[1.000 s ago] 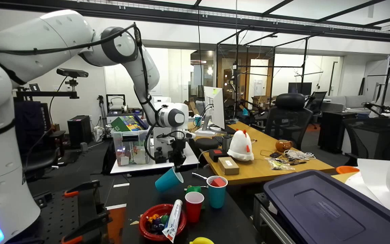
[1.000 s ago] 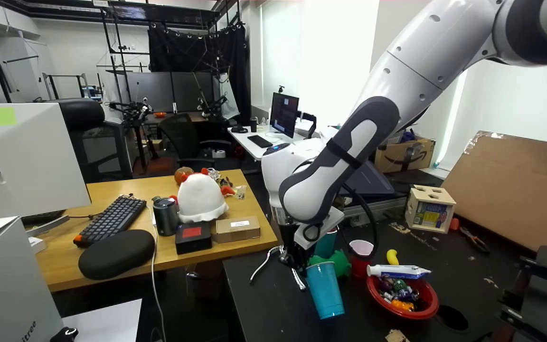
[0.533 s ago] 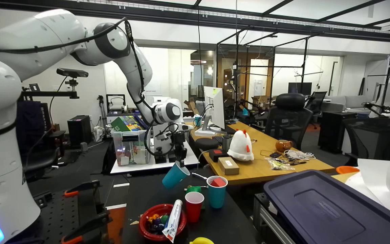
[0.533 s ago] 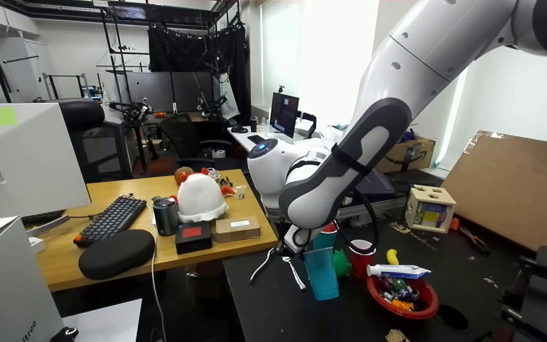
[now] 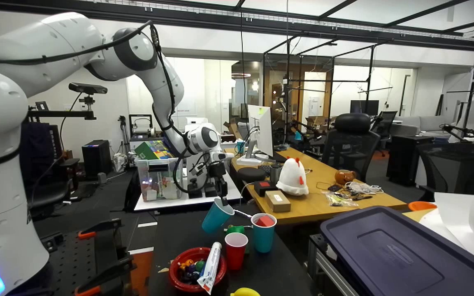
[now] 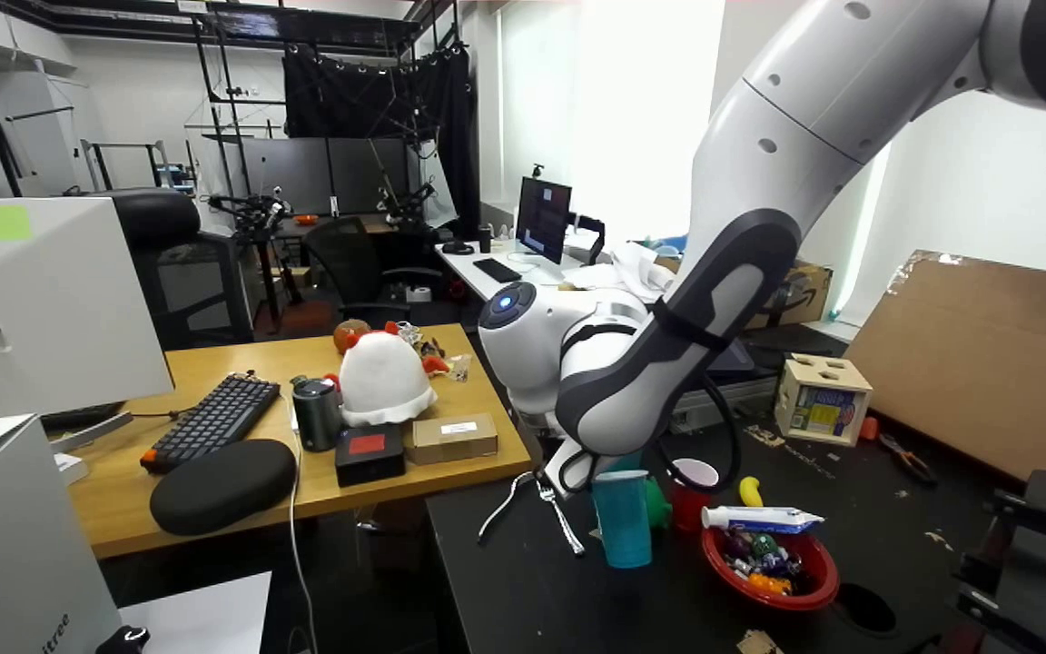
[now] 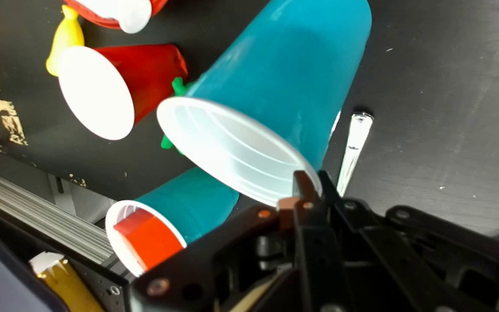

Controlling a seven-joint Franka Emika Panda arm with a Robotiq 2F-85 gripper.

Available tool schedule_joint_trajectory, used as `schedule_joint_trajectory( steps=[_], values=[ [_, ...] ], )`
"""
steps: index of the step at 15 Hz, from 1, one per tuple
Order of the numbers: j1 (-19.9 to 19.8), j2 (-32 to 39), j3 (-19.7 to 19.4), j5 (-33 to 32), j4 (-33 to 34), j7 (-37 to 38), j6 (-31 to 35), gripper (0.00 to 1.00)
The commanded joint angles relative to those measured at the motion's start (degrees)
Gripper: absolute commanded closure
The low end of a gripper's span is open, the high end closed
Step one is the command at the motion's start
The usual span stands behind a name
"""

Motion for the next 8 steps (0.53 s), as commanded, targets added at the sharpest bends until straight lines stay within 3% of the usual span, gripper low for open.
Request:
schedule_joint_trajectory(
  steps=[1, 8],
  values=[
    [0.89, 0.19, -0.84, -3.28, -0.75, 4.3, 1.95, 0.99],
    [-1.41, 4.33, 1.83, -5.46, 3.93, -1.88, 7.77, 0.99]
  ],
)
